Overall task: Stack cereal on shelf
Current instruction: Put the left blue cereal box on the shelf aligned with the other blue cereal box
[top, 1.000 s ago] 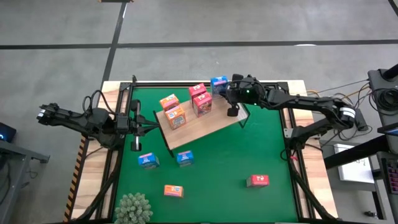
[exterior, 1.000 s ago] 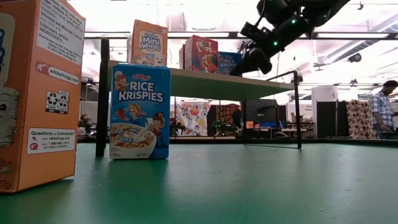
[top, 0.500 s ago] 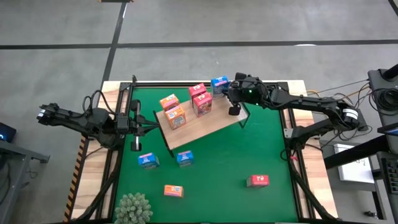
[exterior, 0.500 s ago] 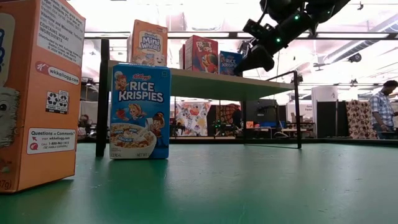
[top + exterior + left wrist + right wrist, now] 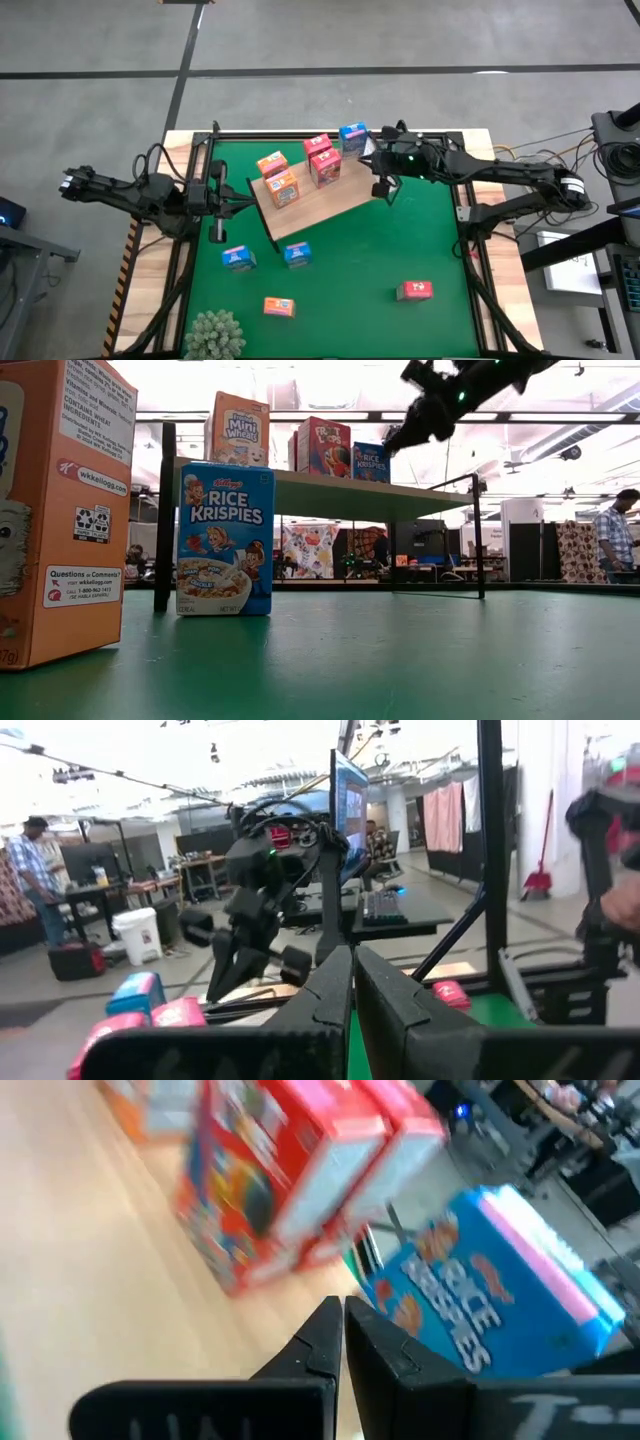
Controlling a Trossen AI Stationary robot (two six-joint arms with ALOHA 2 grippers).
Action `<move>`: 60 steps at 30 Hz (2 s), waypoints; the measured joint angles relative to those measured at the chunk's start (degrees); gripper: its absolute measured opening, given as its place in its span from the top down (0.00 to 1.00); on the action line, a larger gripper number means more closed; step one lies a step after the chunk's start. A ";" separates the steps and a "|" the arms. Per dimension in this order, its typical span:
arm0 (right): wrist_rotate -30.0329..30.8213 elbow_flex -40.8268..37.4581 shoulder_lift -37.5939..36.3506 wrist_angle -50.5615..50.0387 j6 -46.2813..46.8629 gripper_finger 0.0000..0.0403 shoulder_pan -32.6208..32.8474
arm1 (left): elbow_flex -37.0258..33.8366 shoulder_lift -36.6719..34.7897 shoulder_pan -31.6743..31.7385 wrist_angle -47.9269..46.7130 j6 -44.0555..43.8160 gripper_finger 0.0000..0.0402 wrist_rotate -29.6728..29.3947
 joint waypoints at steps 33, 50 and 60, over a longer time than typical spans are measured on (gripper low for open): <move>0.48 -9.58 -8.76 10.49 1.24 0.98 19.16 | 38.77 39.81 -11.82 -85.03 -63.70 1.00 28.03; 0.38 -10.16 -8.74 10.34 2.94 0.98 19.16 | 38.47 44.42 -15.40 -91.56 -59.57 0.66 13.90; 0.27 -10.28 -8.74 10.34 2.84 0.98 19.14 | 35.24 43.48 -15.72 -89.55 -58.73 0.39 8.51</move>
